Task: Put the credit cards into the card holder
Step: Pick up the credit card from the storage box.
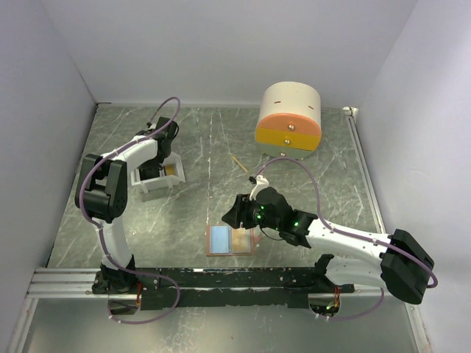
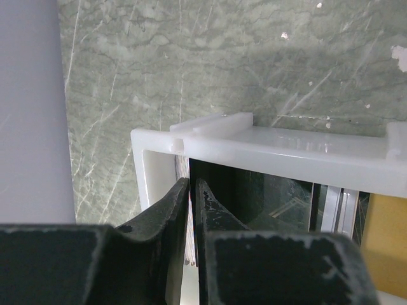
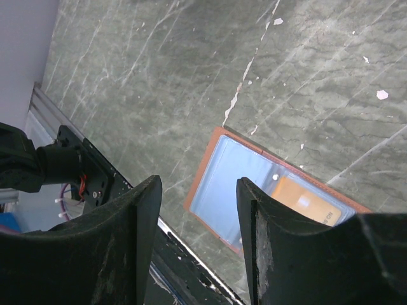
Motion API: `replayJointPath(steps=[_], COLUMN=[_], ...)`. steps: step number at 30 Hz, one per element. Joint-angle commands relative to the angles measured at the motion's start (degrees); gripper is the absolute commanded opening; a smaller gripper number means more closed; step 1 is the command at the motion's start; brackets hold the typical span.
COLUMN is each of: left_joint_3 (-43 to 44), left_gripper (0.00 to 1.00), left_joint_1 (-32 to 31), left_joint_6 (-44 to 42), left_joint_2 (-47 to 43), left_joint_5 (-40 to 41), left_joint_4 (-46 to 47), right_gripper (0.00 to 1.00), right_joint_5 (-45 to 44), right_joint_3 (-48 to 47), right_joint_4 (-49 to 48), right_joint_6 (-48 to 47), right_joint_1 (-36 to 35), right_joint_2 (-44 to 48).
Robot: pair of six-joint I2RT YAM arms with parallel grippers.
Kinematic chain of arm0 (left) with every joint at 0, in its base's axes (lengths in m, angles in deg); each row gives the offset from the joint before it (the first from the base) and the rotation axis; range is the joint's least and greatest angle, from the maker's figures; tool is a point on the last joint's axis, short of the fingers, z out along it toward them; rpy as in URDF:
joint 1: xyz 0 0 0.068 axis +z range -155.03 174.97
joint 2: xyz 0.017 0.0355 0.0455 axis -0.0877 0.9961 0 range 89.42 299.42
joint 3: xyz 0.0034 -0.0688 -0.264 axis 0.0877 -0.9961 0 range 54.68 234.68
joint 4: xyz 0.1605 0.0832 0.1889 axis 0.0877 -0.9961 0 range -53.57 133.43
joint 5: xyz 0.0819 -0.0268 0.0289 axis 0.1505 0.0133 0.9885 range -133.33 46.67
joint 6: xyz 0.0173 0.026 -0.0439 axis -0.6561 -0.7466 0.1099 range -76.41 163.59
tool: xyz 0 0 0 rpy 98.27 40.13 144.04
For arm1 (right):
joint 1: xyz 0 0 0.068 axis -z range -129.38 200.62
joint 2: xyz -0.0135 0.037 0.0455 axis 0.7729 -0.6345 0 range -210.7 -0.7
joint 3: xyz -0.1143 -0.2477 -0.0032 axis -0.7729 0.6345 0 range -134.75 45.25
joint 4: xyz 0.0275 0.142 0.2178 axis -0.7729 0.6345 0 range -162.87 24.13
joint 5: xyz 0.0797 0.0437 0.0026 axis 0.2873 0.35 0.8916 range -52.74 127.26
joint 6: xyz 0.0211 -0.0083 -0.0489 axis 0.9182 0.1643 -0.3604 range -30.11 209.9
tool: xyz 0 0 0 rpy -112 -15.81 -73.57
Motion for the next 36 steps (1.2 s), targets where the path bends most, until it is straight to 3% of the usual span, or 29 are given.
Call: replayJointPath(steps=[1,16,25,36], left_joint_3=[2.0,2.8,4.1,5.2], left_gripper=[0.19,0.20,0.07,0.07], left_joint_1=[0.8,0.9,1.0,0.9], left_joint_6=[0.4,0.6,1.3,2.5], left_joint_2=[-0.6,-1.3,-1.5,-6.0], left_joint_5=[1.7,2.7,1.2,-5.1], left_joint_4=[-1.4,-2.2,-4.1,-5.8], right_gripper=[0.51,0.51,0.51,0.51], right_joint_5=[0.0,0.0,-0.1,0.3], right_joint_3=[0.3,0.6,1.1,1.1], right_joint_4=[-0.3,-0.5,-0.6,-1.0], right_joint_6=[0.0,0.2,0.4,1.0], right_joint_1=[-0.1,-0.1,-0.2,-0.2], right_joint_2=[1.2,1.1,1.3,1.1])
